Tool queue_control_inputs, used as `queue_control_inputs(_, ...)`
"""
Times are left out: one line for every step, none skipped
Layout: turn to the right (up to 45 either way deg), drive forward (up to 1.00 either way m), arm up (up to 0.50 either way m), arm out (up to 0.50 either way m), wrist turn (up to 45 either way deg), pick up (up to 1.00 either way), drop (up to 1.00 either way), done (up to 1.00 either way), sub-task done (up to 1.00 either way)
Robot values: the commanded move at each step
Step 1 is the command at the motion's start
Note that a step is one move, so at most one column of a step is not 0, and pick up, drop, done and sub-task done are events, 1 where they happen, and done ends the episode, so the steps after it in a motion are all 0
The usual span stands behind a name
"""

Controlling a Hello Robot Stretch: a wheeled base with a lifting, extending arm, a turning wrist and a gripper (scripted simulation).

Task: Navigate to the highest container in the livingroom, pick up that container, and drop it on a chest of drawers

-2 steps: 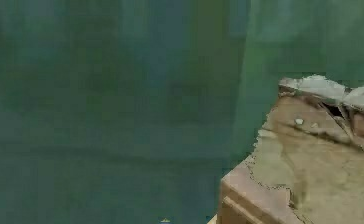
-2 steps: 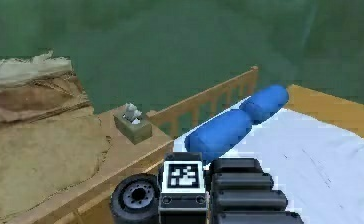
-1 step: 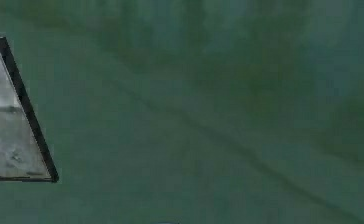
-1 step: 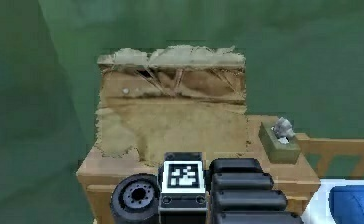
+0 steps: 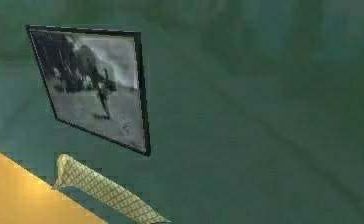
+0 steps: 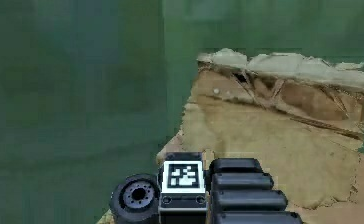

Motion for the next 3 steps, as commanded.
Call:
queue_control_inputs(45.0, 0.00, 0.00, 0.00, 0.0, 0.00, 0.00, 0.00, 0.00)
queue_control_inputs(45.0, 0.00, 0.00, 0.00, 0.0, 0.00, 0.00, 0.00, 0.00)
queue_control_inputs(27.0, 0.00, 0.00, 0.00, 0.0, 0.00, 0.00, 0.00, 0.00)
